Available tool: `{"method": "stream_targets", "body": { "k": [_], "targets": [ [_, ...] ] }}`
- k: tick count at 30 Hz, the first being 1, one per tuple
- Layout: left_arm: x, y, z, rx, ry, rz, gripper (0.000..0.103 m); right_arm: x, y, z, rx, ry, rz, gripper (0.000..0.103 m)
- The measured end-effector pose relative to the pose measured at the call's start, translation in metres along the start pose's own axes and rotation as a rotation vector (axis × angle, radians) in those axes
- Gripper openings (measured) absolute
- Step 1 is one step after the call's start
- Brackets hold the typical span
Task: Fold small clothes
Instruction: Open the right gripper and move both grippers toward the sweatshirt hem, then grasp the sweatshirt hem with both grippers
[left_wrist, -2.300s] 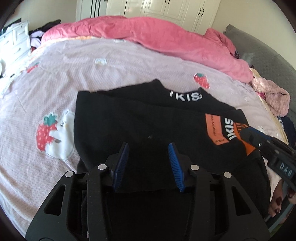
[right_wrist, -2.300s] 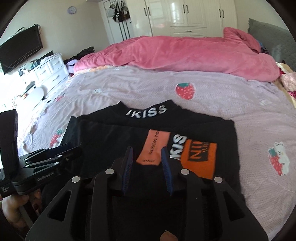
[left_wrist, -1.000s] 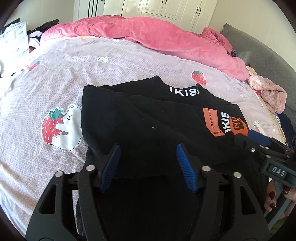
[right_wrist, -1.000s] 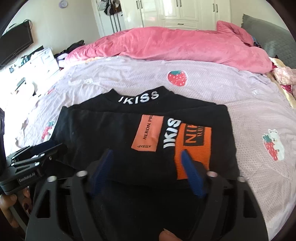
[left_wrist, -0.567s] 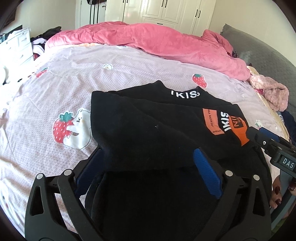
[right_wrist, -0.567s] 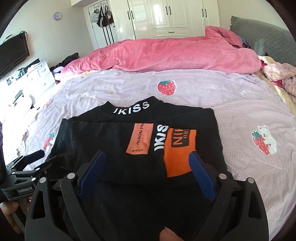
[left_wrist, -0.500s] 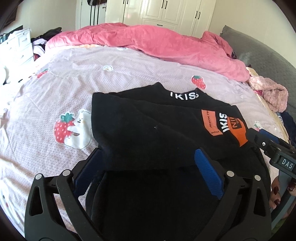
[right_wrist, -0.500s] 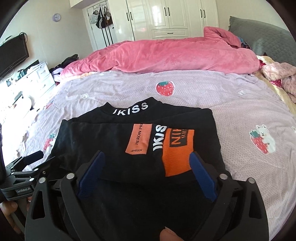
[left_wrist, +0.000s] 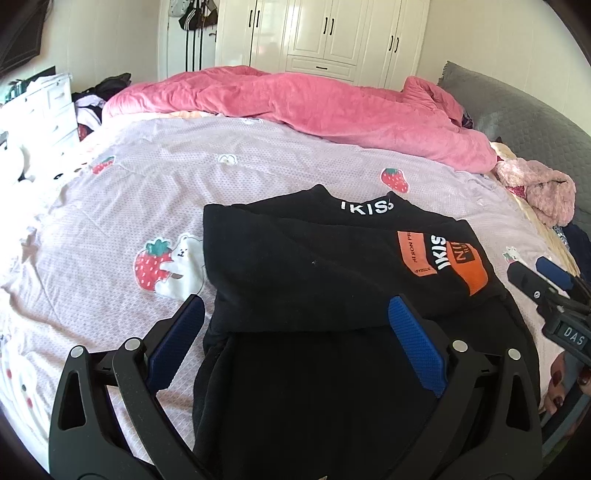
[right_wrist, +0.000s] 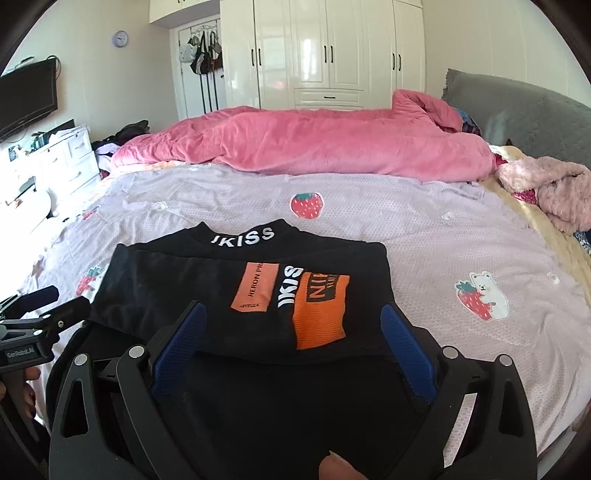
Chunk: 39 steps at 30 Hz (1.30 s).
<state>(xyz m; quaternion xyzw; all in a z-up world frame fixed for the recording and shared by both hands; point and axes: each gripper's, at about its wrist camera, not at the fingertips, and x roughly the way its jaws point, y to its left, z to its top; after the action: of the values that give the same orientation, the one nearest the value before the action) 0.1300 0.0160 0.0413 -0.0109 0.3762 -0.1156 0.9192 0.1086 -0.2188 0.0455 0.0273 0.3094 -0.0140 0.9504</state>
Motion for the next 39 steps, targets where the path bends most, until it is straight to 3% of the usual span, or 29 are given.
{"method": "stream_targets", "body": {
  "k": [15, 26, 39],
  "targets": [
    [-0.030, 0.008, -0.029, 0.003, -0.026, 0.003, 0.094, -0.031, 0.002, -0.024, 0.002, -0.034, -0.009, 0.095],
    [-0.052, 0.034, -0.065, -0.035, -0.001, 0.050, 0.094, -0.069, -0.026, -0.048, 0.064, -0.051, -0.023, 0.096],
    [-0.081, 0.069, -0.100, -0.092, 0.012, 0.097, 0.094, -0.085, -0.063, -0.094, 0.105, 0.027, -0.058, 0.096]
  ]
}}
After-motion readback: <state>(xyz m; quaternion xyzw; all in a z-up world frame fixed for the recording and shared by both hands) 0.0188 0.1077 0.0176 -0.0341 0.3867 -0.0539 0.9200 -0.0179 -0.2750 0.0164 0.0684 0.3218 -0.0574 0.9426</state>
